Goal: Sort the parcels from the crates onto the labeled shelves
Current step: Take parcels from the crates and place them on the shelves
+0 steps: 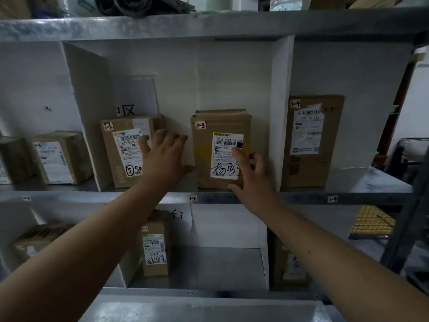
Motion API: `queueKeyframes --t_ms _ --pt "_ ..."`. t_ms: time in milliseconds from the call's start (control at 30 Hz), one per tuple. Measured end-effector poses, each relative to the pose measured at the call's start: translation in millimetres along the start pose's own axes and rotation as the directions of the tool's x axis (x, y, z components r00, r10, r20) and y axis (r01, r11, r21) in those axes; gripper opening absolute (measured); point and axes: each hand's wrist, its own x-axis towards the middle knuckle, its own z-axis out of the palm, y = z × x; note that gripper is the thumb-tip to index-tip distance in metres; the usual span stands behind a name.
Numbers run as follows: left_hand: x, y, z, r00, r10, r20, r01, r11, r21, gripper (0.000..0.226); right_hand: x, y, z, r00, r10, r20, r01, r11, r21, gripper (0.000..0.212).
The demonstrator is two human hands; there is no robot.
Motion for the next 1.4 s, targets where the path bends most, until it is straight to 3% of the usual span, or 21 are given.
queueKeyframes --t_ms 367,667,933,1200,1400 --pt "7.5 3.8 2.2 1.0 0.007 0.017 -0.008 0.997 0.072 0.086 8.9 7.8 12.4 0.999 0.037 -0.001 -0.037 0.998 0.045 0.107" --pt "0.1 7.2 -4.9 0.993 -0.048 0.111 0.039 0.996 0.077 0.078 -6.0 -0.9 10.5 0.996 0.052 0.078 -0.061 0.991 0.12 0.094" --pt "-55.4 4.7 -23.3 0.994 0.009 0.112 -0.002 0.998 -0.065 0.063 -34.3 -27.2 2.4 0.967 0.234 0.103 -0.25 0.95 0.188 0.083" --pt "-110.5 12.2 -47.4 0.962 0.112 0.249 -0.042 0.962 -0.269 0.064 -73.6 -83.5 -24.3 0.951 0.29 0.112 -0.3 0.949 0.094 0.071" --pt "-134.5 49.6 -69.1 0.937 0.233 0.26 -0.116 0.91 -0.397 0.059 -129.5 -102.4 -64.0 0.912 0.4 0.095 -0.4 0.916 -0.019 0.071"
